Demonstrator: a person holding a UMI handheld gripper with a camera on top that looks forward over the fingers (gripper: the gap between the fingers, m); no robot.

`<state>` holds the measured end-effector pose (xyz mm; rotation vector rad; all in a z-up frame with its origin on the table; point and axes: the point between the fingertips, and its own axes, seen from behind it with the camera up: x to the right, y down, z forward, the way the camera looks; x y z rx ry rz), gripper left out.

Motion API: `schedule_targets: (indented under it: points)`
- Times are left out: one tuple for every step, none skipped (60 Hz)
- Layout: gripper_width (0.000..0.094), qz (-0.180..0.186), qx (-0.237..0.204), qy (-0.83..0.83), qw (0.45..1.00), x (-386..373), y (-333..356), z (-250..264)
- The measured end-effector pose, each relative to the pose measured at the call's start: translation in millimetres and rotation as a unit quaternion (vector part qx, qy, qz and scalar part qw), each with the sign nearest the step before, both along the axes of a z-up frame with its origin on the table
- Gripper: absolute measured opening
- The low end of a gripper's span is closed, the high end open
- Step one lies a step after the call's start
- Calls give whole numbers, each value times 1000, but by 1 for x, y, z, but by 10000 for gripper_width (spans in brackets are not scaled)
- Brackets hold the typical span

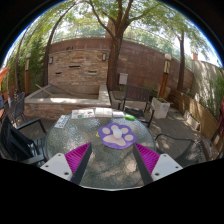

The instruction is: Arrange mouse

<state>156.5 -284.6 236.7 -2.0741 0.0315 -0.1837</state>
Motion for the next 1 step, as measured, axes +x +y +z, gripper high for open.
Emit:
schedule_targets:
  points:
    - [846,1,0,0,1000,-1,-2,1]
